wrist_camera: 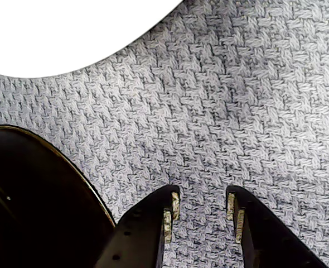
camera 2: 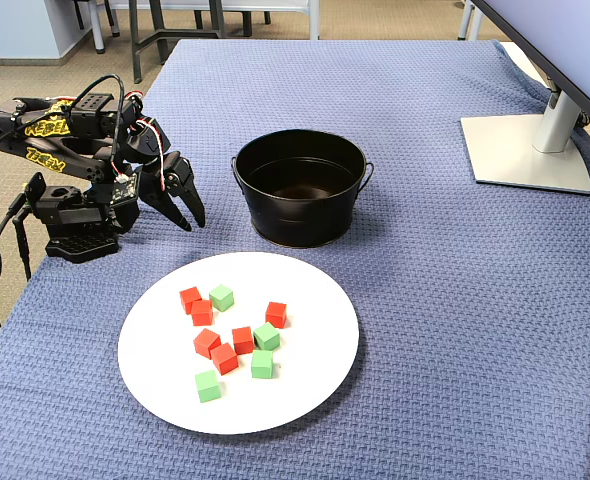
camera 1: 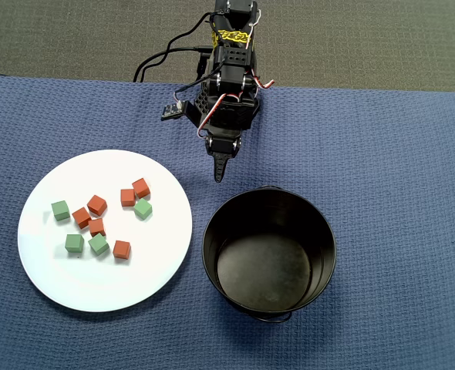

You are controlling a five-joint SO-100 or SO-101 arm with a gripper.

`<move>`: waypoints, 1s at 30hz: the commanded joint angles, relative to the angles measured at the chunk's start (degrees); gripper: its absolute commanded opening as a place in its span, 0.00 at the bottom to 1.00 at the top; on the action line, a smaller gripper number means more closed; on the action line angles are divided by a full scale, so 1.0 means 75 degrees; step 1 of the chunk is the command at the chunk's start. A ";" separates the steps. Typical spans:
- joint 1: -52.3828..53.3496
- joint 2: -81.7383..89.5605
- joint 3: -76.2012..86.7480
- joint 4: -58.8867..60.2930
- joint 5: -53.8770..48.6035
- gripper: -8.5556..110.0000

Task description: Pick up the red cubes from the white plate and place them in the black recipient

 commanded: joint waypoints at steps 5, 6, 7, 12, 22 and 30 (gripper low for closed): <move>0.0340 -0.0270 -0.1383 0.0937 0.0187 0.07; 0.0363 -0.0305 -0.1430 0.0937 0.0187 0.07; 0.0387 -0.0363 -0.1500 0.0949 0.0141 0.07; 0.0457 -0.0527 -0.1629 0.0809 -0.0293 0.07; 0.0656 -0.1313 -0.2883 0.0961 -0.3469 0.16; 0.1746 -0.2754 -0.4887 0.2074 -0.6516 0.22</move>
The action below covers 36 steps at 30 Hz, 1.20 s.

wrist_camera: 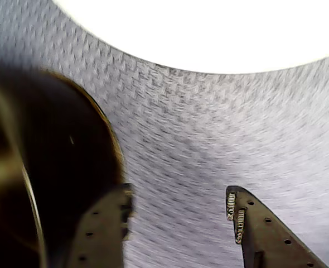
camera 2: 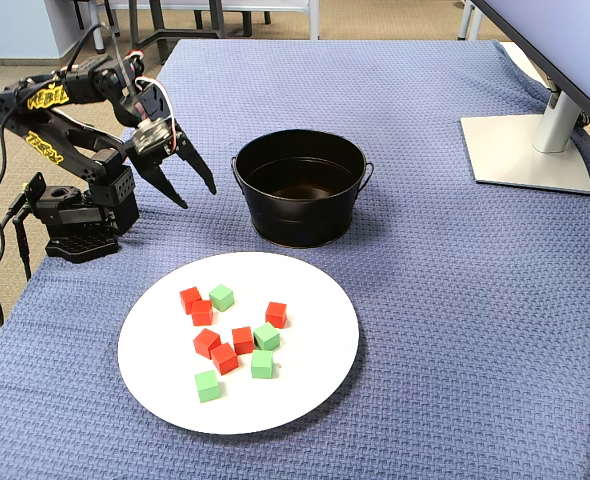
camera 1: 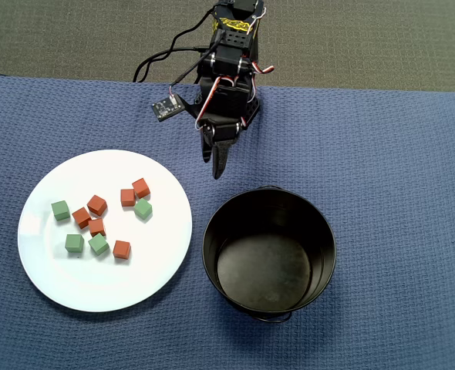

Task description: Pick up the red cubes from the white plate and place them in the black recipient

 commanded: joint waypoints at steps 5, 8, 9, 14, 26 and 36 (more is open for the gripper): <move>0.1699 -0.1629 -0.1172 -0.0750 -0.2145 0.21; 0.2180 -0.2203 -0.1137 -0.1242 -0.2789 0.23; 0.2355 -0.2355 -0.1137 -0.1488 -0.2953 0.23; 0.2953 -0.2824 -0.1078 -0.2074 -0.3727 0.24; 0.3949 -0.4125 -0.0504 -0.4008 -0.4652 0.24; 0.4371 -0.5016 -0.0281 -0.4957 -0.5379 0.22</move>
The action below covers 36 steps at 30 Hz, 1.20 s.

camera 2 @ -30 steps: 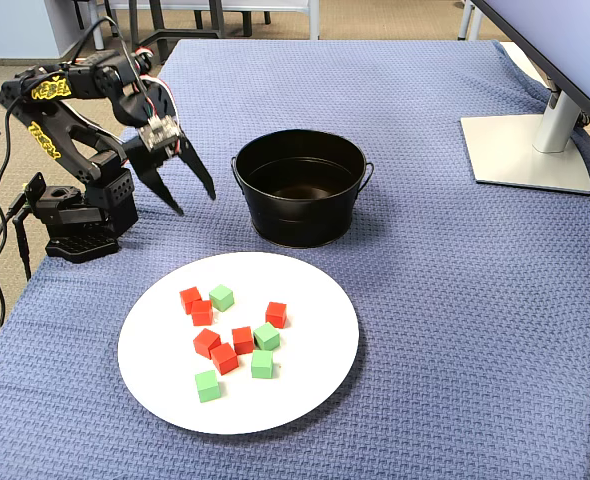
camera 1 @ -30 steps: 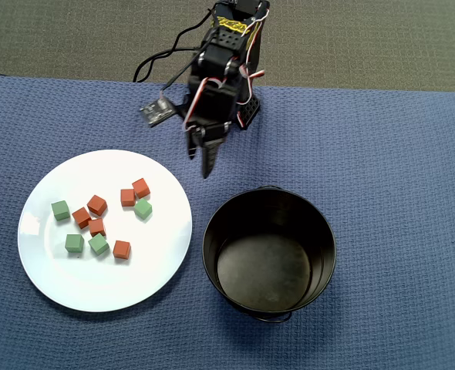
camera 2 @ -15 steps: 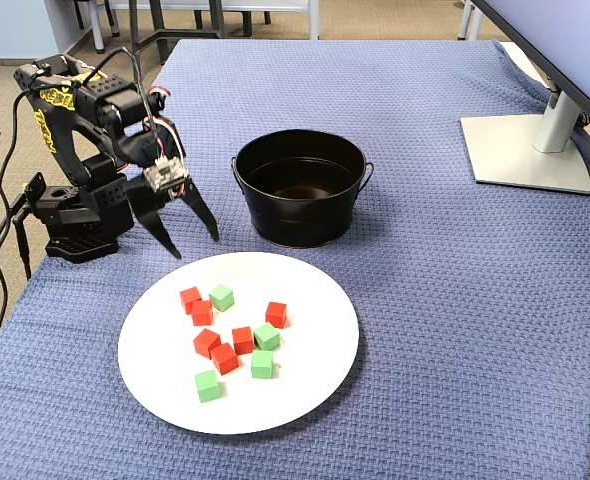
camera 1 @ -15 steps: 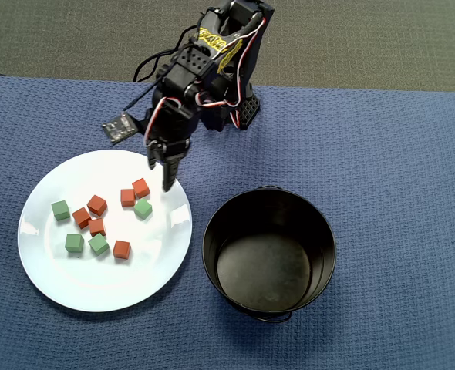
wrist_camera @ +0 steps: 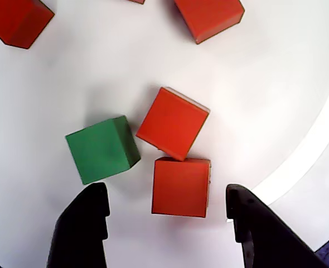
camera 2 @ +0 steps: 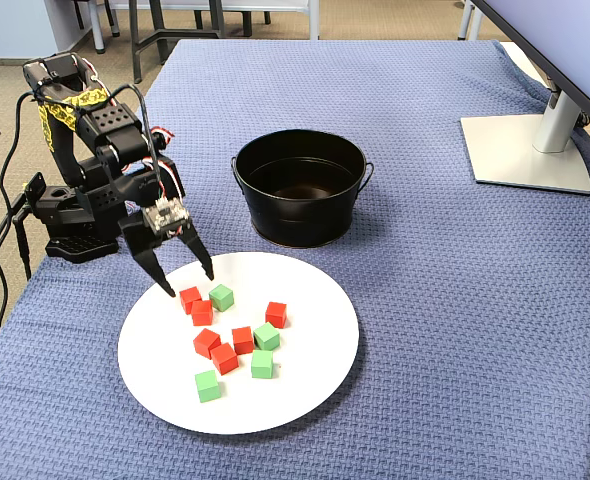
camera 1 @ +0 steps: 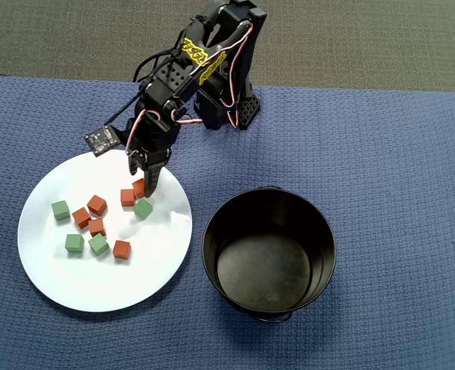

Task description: Pick up the red cubes from the white plate and place them in the black recipient

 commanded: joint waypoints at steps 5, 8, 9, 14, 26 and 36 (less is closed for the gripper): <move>0.0293 -0.0410 -0.0059 -0.0645 -0.0445 0.22; 0.0316 -0.0504 -0.0070 -0.0715 -0.0457 0.22; 0.0316 -0.0504 -0.0082 -0.0715 -0.0434 0.22; 0.0316 -0.0457 -0.0035 -0.0715 -0.0422 0.22; 0.0152 -0.0328 0.0246 -0.0738 -0.0445 0.21; 0.0187 -0.0539 0.0293 -0.1078 -0.0352 0.08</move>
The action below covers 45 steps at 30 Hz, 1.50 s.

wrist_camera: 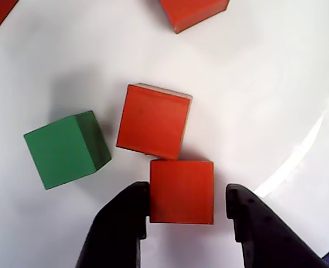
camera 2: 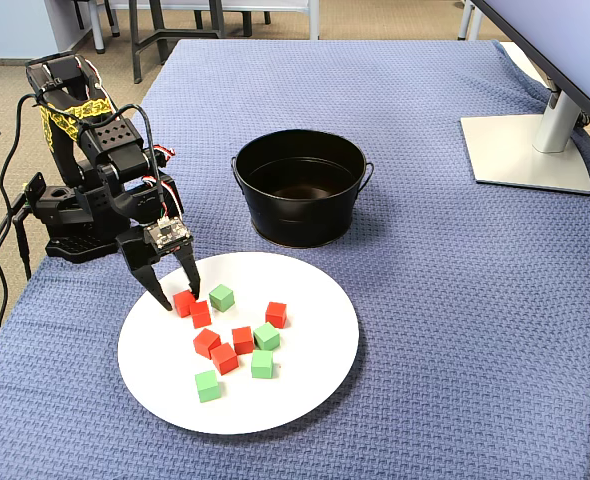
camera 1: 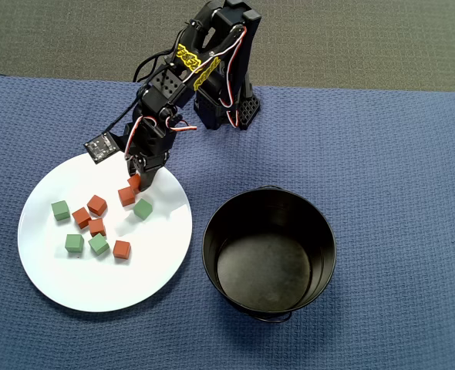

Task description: Pick up the red cubes from the white plate and place them in the black recipient

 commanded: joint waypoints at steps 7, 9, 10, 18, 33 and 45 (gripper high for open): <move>-0.0012 -0.0164 -0.0211 -0.0375 0.0152 0.07; -0.0059 0.0082 -0.0504 0.0246 0.0340 0.07; -0.0105 0.0293 -0.0750 0.0715 0.0492 0.07; -0.1184 0.1770 -0.3820 0.3996 0.2262 0.07; -0.6270 0.0551 -0.7090 0.5180 0.8754 0.07; -0.7312 -0.0539 -0.7008 0.5004 0.8730 0.36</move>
